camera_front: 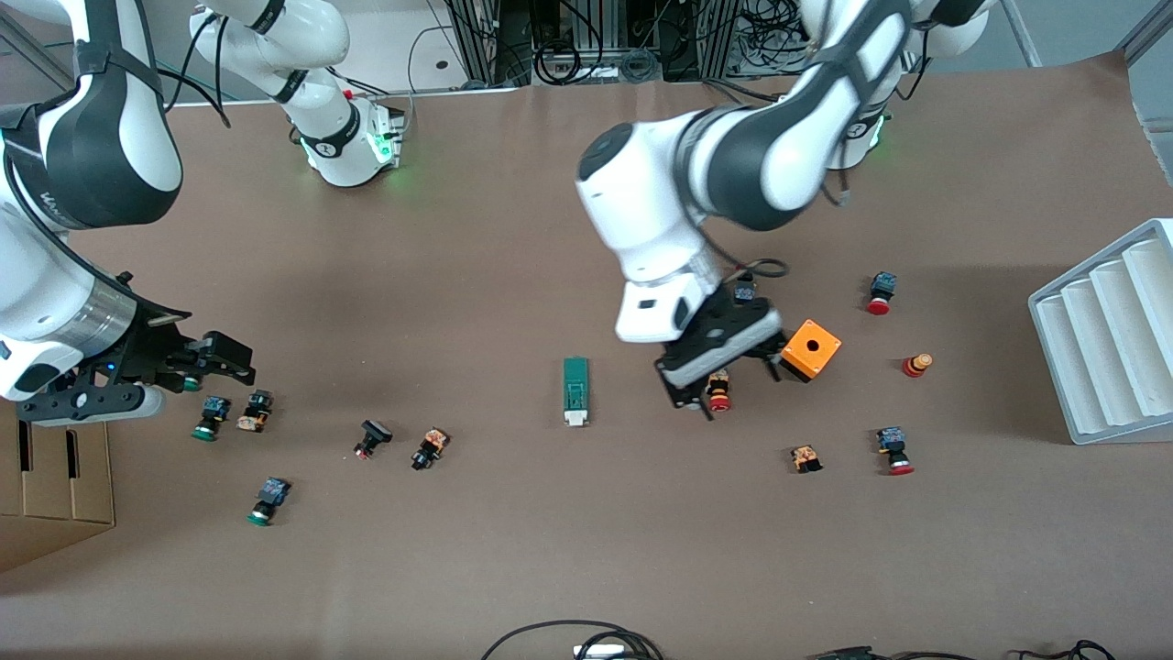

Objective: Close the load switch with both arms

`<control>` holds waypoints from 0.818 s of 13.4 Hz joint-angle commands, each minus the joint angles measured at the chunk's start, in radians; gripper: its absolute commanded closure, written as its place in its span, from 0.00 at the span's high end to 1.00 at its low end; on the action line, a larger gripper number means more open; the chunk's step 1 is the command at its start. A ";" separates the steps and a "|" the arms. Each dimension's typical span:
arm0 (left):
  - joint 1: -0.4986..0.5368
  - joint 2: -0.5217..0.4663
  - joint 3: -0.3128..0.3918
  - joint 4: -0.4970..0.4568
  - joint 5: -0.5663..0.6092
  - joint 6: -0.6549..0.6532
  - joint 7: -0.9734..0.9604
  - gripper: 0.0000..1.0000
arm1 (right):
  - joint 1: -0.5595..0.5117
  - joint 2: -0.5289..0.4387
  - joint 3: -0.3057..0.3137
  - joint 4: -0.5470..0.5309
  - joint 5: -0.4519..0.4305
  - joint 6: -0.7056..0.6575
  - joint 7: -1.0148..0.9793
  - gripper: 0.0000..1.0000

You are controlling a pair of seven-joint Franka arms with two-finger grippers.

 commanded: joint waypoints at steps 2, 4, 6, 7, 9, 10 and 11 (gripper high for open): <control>0.082 -0.099 -0.016 -0.034 -0.123 0.006 0.164 0.99 | -0.005 -0.049 0.009 -0.013 -0.030 -0.018 -0.005 1.00; 0.125 -0.144 -0.011 -0.034 -0.205 0.000 0.248 0.99 | -0.005 -0.065 0.009 -0.007 -0.030 -0.030 -0.009 1.00; 0.153 -0.183 -0.010 -0.035 -0.251 -0.015 0.296 0.99 | -0.005 -0.063 0.009 0.019 -0.028 -0.062 -0.012 1.00; 0.180 -0.194 -0.010 -0.032 -0.286 -0.023 0.296 0.99 | -0.005 -0.065 0.009 0.026 -0.027 -0.077 -0.015 1.00; 0.228 -0.219 -0.010 -0.034 -0.343 -0.026 0.314 0.99 | -0.005 -0.065 0.009 0.048 -0.027 -0.110 -0.014 1.00; 0.236 -0.231 -0.010 -0.034 -0.354 -0.049 0.346 0.99 | -0.005 -0.063 0.009 0.051 -0.028 -0.116 -0.014 1.00; 0.260 -0.240 -0.008 -0.032 -0.389 -0.064 0.372 0.99 | -0.005 -0.065 0.009 0.051 -0.027 -0.116 -0.014 1.00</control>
